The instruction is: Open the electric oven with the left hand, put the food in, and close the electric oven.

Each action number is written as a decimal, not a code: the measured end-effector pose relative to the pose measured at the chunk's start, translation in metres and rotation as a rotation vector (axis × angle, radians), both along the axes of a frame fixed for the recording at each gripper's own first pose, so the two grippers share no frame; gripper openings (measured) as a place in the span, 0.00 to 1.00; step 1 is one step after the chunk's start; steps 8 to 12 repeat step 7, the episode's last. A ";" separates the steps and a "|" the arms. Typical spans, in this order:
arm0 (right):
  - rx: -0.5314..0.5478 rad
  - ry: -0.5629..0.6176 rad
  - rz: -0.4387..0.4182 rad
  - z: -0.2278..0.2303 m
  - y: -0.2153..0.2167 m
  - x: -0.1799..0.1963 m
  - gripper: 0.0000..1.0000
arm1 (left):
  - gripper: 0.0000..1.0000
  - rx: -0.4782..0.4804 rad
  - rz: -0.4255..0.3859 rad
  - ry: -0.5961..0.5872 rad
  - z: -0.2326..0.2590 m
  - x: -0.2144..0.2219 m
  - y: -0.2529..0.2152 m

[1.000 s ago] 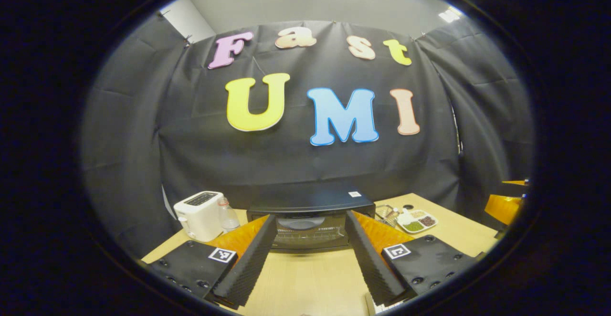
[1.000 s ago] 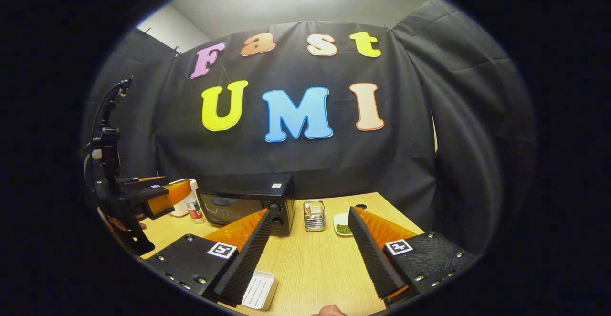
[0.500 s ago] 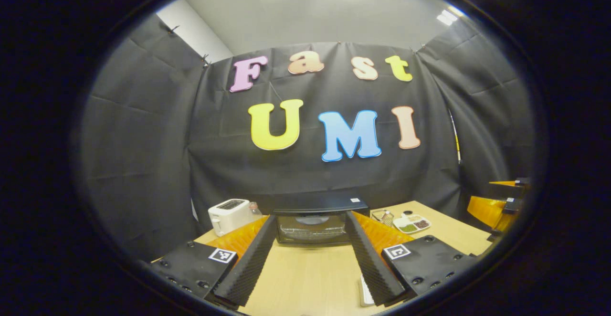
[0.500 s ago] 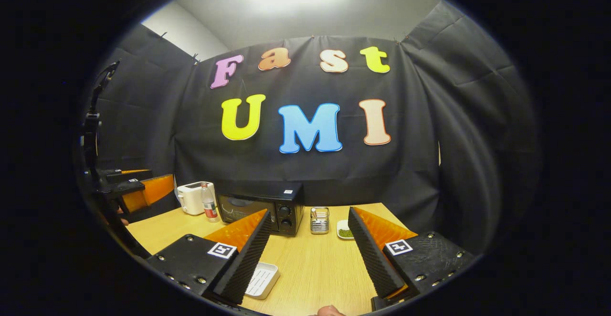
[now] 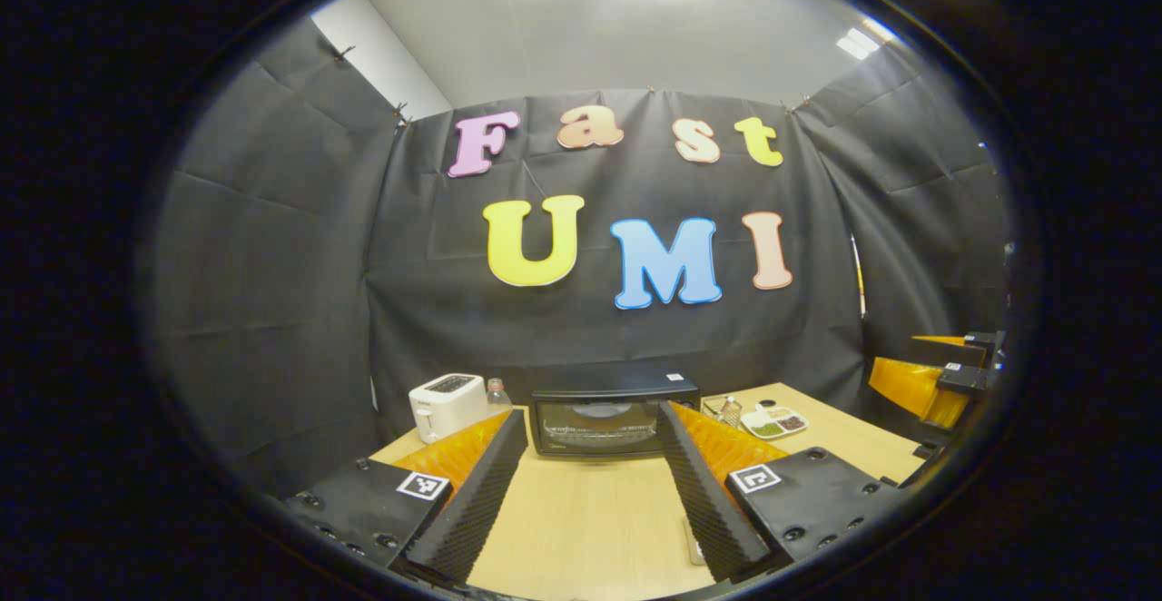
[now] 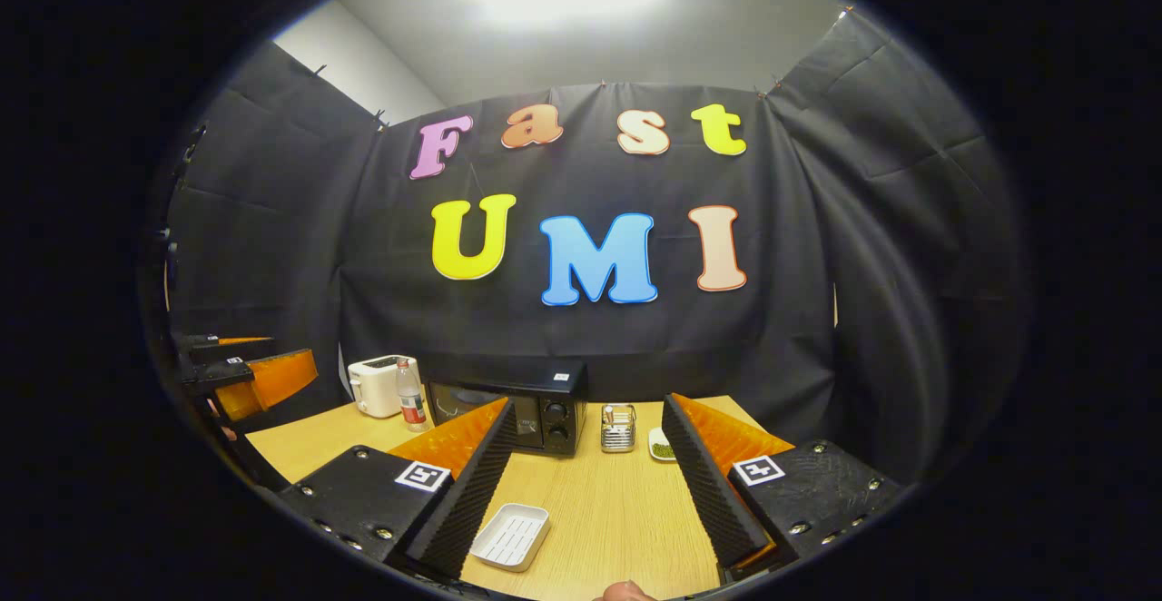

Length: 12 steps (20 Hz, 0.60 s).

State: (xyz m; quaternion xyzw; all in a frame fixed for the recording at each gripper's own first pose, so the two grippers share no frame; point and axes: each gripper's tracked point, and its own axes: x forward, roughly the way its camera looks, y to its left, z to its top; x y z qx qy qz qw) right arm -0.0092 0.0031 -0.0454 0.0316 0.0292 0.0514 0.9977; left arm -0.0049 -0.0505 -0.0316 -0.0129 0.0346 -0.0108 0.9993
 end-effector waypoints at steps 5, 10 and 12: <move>0.009 -0.004 -0.016 0.005 0.008 0.003 0.98 | 1.00 -0.004 -0.014 -0.032 0.013 0.002 0.010; 0.012 -0.009 -0.025 0.008 0.008 0.005 0.98 | 1.00 -0.020 -0.018 -0.038 0.018 0.001 0.011; 0.012 -0.009 -0.025 0.008 0.008 0.005 0.98 | 1.00 -0.020 -0.018 -0.038 0.018 0.001 0.011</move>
